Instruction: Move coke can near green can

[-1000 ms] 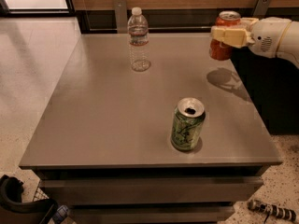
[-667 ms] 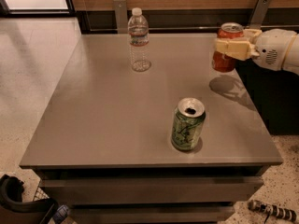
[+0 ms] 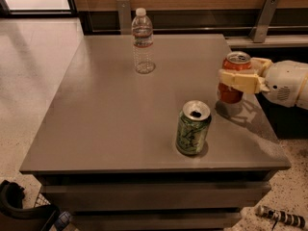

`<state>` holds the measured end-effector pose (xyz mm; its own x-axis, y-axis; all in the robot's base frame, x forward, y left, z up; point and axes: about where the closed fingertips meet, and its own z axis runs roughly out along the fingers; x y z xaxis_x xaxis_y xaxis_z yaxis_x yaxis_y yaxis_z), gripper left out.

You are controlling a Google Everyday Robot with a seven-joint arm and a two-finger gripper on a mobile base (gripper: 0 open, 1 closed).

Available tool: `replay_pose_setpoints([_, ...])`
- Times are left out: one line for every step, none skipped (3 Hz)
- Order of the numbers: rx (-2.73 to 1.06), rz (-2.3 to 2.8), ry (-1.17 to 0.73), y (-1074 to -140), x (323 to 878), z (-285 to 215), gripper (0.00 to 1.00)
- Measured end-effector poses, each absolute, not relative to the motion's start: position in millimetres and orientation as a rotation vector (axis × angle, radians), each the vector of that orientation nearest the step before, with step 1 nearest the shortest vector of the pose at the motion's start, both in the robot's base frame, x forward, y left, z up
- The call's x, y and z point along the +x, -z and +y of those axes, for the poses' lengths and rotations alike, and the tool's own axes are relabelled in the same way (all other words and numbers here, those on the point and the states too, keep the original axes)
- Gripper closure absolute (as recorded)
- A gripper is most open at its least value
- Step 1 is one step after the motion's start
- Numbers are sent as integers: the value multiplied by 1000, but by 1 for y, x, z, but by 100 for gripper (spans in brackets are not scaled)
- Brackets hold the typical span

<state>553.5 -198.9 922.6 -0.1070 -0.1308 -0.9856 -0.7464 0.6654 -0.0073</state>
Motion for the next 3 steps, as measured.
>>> replay_pose_setpoints([-743,1635,-629,-904,514,-185,100])
replay_pose_setpoints([-733,1634,-647,-887,483,-177,100])
replay_pose_setpoints([-714,1619,-658,-874,467,-175,100])
